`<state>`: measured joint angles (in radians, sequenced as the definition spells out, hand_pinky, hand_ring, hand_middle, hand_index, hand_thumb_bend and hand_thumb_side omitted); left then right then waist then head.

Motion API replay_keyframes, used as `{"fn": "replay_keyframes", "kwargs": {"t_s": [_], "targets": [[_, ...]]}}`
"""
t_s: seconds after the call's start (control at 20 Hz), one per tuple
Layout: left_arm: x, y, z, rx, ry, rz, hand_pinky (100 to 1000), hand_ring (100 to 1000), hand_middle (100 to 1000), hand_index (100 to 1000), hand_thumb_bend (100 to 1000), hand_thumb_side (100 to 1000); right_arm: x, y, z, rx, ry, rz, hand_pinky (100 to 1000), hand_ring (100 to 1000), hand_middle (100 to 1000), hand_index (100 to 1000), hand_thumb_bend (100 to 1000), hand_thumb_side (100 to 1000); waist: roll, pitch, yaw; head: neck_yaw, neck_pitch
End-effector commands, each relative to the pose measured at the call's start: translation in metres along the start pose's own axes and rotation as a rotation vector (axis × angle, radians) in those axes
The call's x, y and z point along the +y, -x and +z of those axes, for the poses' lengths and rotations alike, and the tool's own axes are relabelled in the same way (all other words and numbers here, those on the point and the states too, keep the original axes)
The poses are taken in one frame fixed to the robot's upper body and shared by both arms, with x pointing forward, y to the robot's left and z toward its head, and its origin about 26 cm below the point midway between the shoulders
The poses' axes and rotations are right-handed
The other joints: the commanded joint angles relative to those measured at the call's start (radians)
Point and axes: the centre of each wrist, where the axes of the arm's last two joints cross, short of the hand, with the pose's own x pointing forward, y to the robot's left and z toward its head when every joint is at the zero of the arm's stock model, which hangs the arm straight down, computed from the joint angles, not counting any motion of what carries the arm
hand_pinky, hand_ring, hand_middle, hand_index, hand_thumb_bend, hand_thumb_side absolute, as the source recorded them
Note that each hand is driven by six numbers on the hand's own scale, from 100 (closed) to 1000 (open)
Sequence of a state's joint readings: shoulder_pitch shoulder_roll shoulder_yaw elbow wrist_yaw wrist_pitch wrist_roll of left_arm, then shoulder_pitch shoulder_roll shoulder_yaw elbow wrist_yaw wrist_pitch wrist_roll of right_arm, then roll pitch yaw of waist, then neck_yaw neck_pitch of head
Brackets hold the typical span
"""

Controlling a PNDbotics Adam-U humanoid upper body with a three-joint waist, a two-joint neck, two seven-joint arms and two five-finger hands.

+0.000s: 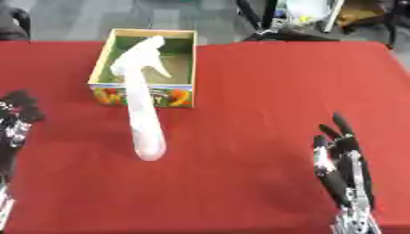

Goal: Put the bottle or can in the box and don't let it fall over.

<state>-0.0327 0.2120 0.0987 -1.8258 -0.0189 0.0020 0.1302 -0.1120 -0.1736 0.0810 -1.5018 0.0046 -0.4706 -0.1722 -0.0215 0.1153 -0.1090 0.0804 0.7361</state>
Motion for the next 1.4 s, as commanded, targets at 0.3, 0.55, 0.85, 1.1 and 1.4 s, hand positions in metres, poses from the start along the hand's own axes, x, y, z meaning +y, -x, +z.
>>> {"fn": "replay_keyframes", "kwargs": {"t_s": [0.3,0.55,0.85,1.1,1.4], "targets": [[0.001,-0.008,-0.004,-0.032,0.021,0.004,732,569,690,819,760,603,-0.008,-0.006,-0.006,-0.031,-0.003,0.022,790,889,1000,948,100,470,0.001,-0.016,0.0,0.0,-0.007],[0.002,-0.009,-0.005,-0.042,0.051,-0.003,738,576,698,821,776,599,-0.007,-0.006,-0.006,-0.03,-0.005,0.022,790,889,1000,947,100,470,0.001,-0.016,-0.001,0.0,-0.005],[0.003,-0.013,-0.014,-0.066,0.168,-0.046,745,597,732,829,820,581,-0.007,-0.006,-0.006,-0.03,-0.01,0.021,789,889,1000,947,100,470,0.002,-0.017,-0.007,0.003,-0.008],[-0.007,-0.018,-0.027,-0.113,0.325,-0.037,758,622,762,837,888,565,-0.006,-0.006,-0.006,-0.03,-0.015,0.019,789,889,1000,947,100,470,0.002,-0.018,-0.014,0.008,-0.008],[-0.022,-0.022,-0.045,-0.157,0.498,-0.039,767,636,781,847,910,540,-0.005,-0.006,-0.006,-0.029,-0.021,0.015,789,889,1000,947,100,470,0.002,-0.018,-0.022,0.016,-0.005]]}}
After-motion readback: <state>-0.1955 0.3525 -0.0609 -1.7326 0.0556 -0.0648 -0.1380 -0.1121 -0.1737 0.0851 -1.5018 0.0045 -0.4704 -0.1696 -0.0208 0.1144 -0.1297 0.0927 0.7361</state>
